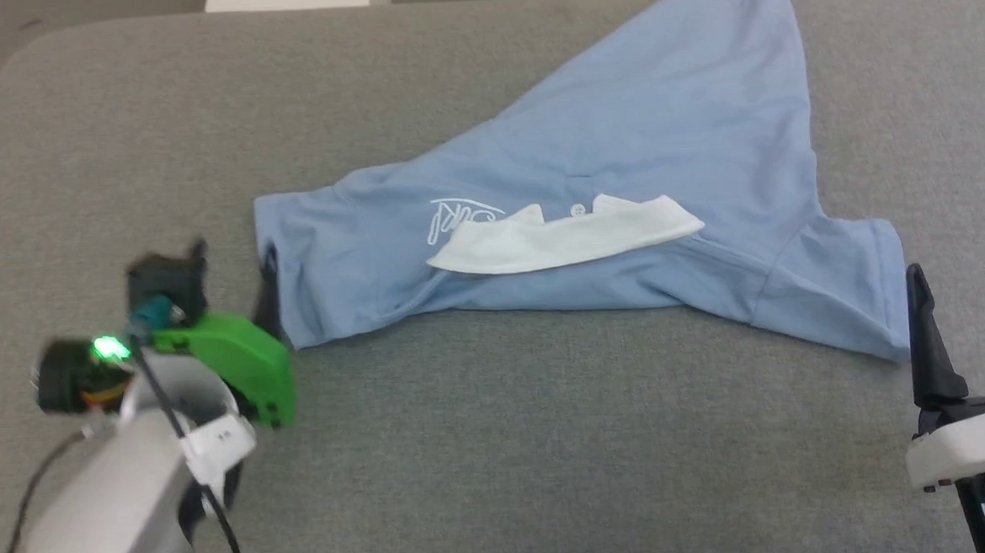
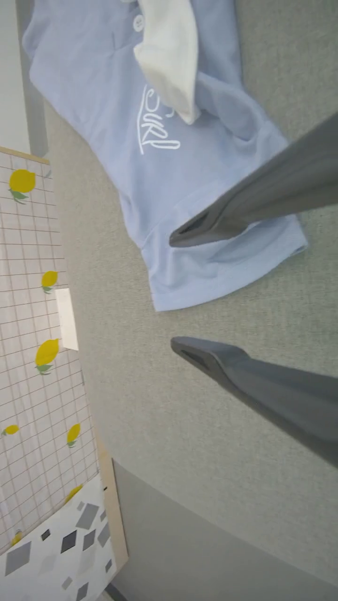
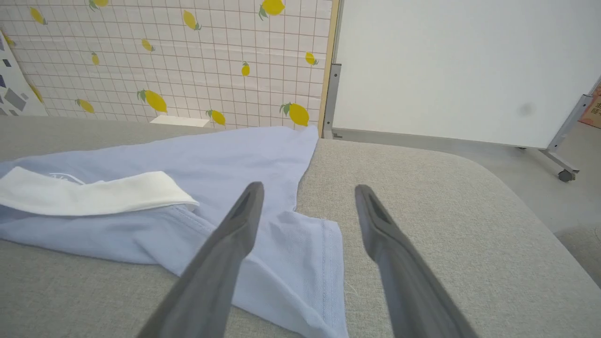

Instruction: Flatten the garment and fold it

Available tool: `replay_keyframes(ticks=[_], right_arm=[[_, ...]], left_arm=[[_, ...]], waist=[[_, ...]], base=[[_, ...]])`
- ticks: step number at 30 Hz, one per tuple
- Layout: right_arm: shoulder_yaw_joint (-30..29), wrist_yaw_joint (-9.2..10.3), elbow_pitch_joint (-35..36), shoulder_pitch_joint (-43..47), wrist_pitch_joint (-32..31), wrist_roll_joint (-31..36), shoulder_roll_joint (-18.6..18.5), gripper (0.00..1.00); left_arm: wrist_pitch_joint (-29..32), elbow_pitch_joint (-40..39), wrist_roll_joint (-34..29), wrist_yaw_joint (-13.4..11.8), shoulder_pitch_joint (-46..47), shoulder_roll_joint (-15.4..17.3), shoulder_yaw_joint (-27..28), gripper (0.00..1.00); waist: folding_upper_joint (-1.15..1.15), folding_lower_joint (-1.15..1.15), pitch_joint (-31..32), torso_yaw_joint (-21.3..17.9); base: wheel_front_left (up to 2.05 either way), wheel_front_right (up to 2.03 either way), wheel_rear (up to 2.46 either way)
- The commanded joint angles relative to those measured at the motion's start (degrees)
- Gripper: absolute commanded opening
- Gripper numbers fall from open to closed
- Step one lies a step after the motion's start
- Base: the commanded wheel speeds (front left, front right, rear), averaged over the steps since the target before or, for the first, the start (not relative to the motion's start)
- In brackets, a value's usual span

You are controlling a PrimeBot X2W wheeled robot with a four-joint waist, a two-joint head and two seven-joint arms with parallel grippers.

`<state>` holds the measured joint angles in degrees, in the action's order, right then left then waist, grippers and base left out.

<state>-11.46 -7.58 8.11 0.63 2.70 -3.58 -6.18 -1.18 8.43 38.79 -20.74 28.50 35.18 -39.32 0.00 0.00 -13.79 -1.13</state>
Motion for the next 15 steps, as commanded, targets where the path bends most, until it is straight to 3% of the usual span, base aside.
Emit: replay_keyframes(ticks=[1,8,15], right_arm=[[0.11,0.09,0.35,0.71,-0.24,-0.28,-0.09,1.0],[0.45,0.09,1.61,1.4,-0.63,-0.52,-0.11,1.0],[0.22,0.09,2.27,0.92,-0.01,-0.17,0.54,1.0]], left_arm=[[2.43,-0.51,1.01,0.09,-1.29,0.15,-0.87,1.0],[16.41,-4.58,4.47,-1.29,-1.98,1.83,-3.66,1.0],[26.97,-6.71,8.6,-3.43,0.49,3.09,-2.89,1.0]], waist=[[0.0,0.0,1.04,0.95],[0.0,0.0,-0.68,0.51],[0.0,0.0,-4.27,-0.56]], base=[[0.0,0.0,0.0],[0.0,0.0,0.0],[0.0,0.0,0.0]])
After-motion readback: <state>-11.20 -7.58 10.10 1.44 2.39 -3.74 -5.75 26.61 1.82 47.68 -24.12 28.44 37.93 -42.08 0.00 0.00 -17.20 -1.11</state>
